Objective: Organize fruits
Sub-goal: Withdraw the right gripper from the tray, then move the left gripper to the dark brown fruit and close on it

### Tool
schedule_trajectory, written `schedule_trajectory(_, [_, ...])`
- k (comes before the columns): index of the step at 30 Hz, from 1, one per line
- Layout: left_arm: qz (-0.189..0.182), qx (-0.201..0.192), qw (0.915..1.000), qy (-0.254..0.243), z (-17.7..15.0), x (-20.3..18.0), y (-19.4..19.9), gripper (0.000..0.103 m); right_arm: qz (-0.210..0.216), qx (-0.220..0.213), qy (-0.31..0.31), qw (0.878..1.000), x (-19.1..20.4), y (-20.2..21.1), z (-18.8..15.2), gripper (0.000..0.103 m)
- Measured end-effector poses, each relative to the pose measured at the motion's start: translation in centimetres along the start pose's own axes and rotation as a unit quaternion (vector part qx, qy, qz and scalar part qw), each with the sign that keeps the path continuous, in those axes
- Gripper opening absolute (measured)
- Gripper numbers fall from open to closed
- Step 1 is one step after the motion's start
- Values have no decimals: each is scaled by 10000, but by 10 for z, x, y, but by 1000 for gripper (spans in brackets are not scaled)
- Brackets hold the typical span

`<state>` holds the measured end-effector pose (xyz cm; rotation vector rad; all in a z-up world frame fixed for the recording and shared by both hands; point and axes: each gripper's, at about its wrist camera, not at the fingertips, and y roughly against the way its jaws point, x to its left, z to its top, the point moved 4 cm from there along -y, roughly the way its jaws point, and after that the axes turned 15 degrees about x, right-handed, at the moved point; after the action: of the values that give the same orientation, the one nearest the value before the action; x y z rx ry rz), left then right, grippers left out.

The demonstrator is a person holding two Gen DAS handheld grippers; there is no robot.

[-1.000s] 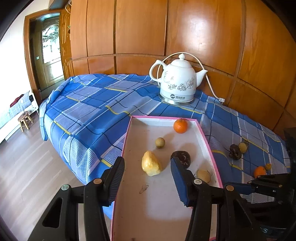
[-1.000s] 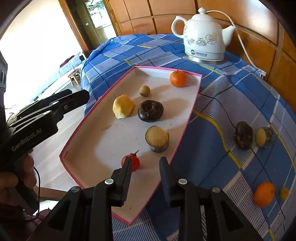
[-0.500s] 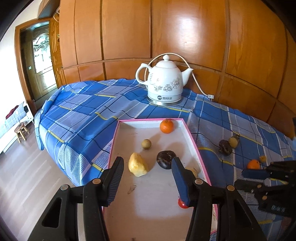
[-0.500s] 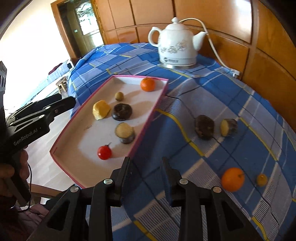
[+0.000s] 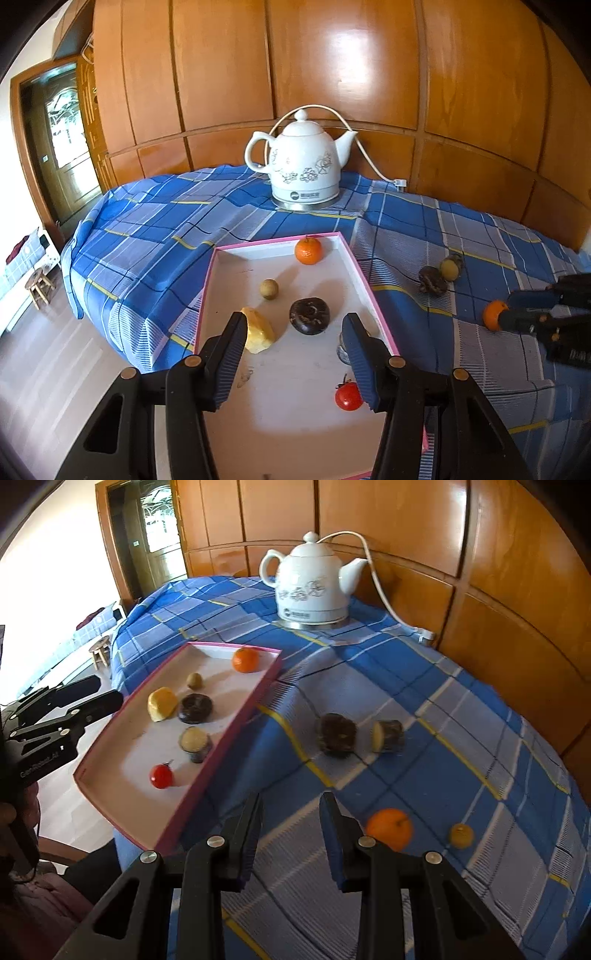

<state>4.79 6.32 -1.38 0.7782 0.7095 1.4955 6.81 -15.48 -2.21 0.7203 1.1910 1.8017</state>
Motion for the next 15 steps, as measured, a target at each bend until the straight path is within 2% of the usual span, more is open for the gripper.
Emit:
schedule_trajectory(9, [-13, 11, 9996, -285, -1, -17, 0, 54, -351, -48, -321, 9989, -48, 13, -7, 32])
schedule_trajectory(15, [-40, 71, 9990, -444, -3, -29, -2, 54, -670, 14, -665, 9955, -95, 11, -16, 32])
